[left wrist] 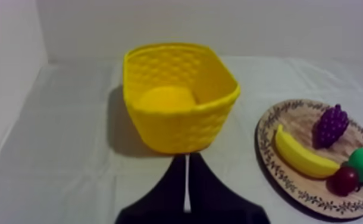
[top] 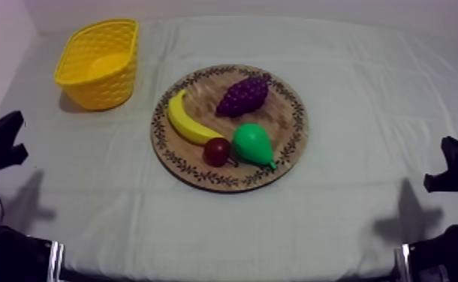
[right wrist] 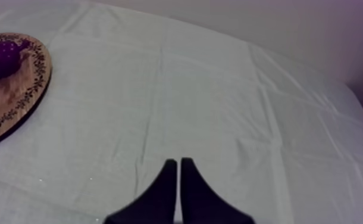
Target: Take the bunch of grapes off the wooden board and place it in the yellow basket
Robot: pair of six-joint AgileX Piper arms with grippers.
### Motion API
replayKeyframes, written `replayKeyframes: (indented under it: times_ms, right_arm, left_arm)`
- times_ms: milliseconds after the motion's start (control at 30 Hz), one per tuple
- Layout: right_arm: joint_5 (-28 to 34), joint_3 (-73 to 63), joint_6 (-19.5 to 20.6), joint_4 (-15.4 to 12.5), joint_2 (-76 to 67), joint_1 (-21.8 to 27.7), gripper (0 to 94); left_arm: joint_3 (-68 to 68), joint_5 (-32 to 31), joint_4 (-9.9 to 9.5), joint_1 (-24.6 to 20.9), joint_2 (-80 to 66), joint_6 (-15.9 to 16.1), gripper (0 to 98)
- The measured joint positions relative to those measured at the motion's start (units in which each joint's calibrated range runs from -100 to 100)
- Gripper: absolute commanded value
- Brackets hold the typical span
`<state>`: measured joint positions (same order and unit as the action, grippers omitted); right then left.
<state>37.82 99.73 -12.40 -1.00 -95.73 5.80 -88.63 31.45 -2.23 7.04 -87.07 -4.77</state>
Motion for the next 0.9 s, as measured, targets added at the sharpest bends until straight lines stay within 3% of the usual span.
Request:
replayKeyframes:
  times_ms: [300, 900]
  right_arm:
    - [0.0, 0.0, 0.0, 0.0, 0.0, 0.0, 0.2]
    - [0.0, 0.0, 0.0, 0.0, 0.0, 0.0, 0.2]
  left_arm:
    - [19.7, 2.3, -2.21, 2.9, 13.4, -0.3, 0.0]
    - [54.5, 12.6, -2.38, 6.6, 38.9, 4.4, 0.0]
